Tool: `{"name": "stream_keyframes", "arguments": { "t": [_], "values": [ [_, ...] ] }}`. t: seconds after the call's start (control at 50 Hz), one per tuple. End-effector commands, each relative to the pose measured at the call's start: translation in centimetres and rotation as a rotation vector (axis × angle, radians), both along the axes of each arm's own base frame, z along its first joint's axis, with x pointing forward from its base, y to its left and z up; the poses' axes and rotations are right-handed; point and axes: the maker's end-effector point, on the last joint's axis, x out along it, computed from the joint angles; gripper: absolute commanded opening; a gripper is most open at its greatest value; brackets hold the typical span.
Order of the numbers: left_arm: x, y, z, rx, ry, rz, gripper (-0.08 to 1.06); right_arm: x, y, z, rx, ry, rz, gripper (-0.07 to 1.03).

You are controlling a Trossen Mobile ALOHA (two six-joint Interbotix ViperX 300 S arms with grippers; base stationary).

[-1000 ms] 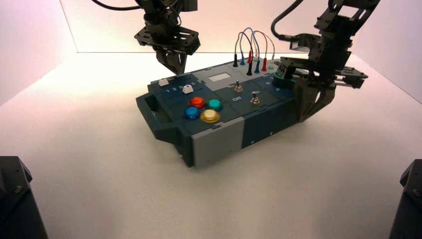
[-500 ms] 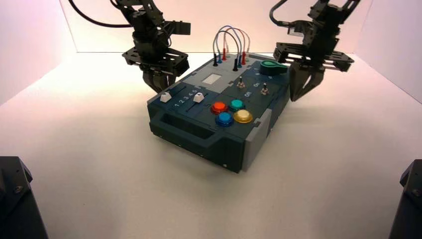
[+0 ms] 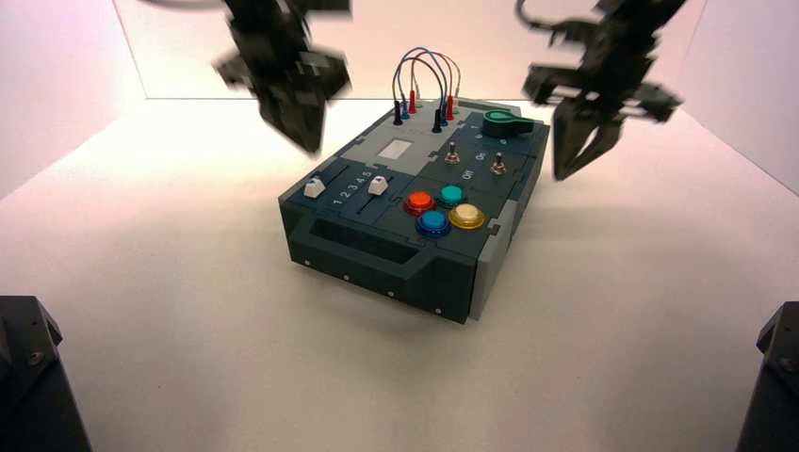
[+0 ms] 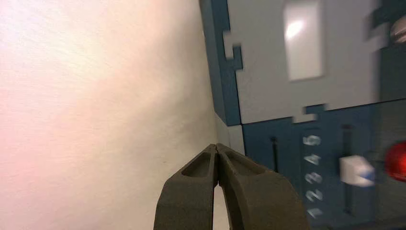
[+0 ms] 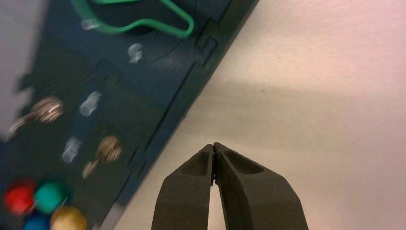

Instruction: Rotate the box counterclockwise.

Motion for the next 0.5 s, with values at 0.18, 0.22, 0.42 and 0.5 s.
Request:
{"name": "stream_keyframes", "arguments": {
  "t": [0.18, 0.22, 0.42, 0.5],
  "values": [
    [-1.3, 2.0, 8.4, -0.131, -0.239, 0.069, -0.03, -2.5, 0.4, 7.6, 0.078, -0.219, 0.021, -0.02],
    [-1.6, 2.2, 8.4, -0.135, -0.243, 0.076, -0.03, -3.0, 0.5, 7.7, 0.077, -0.203, 0.033, -0.02],
    [-2.4, 2.6, 7.3, -0.125, -0.206, 0.092, -0.03, -4.3, 0.3, 7.2, 0.062, -0.153, 0.058, -0.02],
    [-2.6, 2.6, 7.0, -0.124, -0.199, 0.091, -0.03, -4.8, 0.1, 6.7, 0.057, -0.139, 0.06, -0.02]
  ]
}}
